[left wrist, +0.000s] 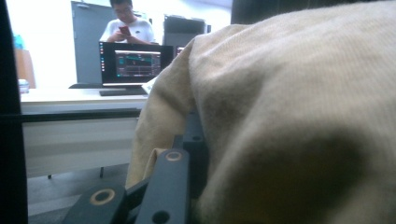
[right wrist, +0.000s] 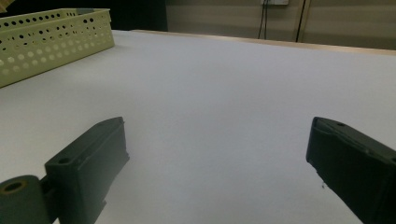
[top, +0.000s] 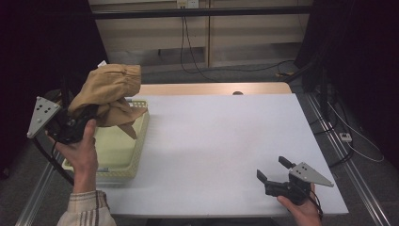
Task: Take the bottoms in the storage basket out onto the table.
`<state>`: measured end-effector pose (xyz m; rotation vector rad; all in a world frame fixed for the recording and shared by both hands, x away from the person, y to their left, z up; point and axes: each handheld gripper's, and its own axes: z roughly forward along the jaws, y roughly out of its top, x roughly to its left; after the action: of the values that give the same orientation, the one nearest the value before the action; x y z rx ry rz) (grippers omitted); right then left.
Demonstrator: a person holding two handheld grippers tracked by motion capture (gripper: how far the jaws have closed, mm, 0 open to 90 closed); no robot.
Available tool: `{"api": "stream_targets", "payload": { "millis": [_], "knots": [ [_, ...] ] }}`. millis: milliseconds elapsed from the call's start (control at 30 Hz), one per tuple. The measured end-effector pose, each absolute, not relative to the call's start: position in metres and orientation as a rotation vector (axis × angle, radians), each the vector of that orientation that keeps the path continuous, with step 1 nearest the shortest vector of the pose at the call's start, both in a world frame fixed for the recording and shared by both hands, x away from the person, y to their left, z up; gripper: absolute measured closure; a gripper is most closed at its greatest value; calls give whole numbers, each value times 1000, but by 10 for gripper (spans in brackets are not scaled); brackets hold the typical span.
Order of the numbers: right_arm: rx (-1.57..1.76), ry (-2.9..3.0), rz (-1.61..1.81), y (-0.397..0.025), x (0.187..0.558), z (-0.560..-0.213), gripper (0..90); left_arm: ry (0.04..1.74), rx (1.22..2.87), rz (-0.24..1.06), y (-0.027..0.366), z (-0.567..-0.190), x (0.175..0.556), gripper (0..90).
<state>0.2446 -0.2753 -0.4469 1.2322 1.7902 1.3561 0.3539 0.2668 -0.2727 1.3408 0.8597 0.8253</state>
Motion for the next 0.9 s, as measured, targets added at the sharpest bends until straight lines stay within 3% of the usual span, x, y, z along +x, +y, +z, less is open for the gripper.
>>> {"api": "stream_targets", "payload": {
  "millis": [900],
  "knots": [
    [1215,1800,1366,-273,243,-446,49,788,1374,759,234,-274,351,774]
  ]
}}
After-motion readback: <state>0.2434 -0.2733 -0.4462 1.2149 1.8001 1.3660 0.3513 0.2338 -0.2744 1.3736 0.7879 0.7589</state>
